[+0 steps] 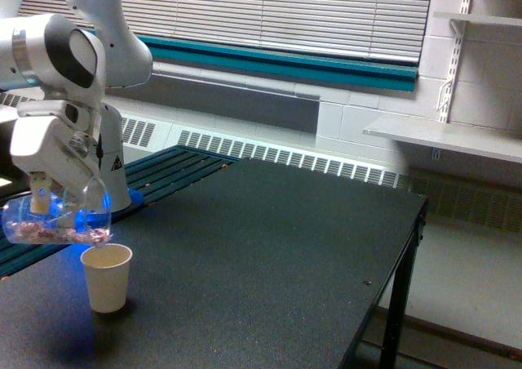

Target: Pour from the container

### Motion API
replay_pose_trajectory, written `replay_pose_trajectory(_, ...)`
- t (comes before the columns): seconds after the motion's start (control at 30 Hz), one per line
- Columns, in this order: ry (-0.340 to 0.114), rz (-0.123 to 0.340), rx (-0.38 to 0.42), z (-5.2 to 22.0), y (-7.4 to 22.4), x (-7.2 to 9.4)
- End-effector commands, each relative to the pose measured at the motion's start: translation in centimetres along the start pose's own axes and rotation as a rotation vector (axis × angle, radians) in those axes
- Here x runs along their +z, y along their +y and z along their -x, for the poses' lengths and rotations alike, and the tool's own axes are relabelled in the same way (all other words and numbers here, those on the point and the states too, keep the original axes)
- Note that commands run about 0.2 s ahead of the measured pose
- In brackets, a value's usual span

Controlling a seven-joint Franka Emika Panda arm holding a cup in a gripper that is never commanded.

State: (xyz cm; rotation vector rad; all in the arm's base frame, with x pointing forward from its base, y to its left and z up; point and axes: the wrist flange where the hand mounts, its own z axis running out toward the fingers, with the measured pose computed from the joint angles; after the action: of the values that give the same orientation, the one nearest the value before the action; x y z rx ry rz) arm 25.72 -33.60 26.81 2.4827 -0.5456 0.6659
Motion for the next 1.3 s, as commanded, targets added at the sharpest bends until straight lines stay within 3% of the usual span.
replay_pose_trajectory(0.03,-0.016,0.014,-0.055,1.2,1.6,0.0)
replay_pose_trajectory(0.57,-0.034,0.027,-0.047,3.3,1.8,-0.1)
replay_pose_trajectory(0.93,-0.053,0.023,-0.01,6.7,0.2,-1.4)
replay_pose_trajectory(1.3,-0.041,0.036,-0.011,7.0,1.4,-3.0)
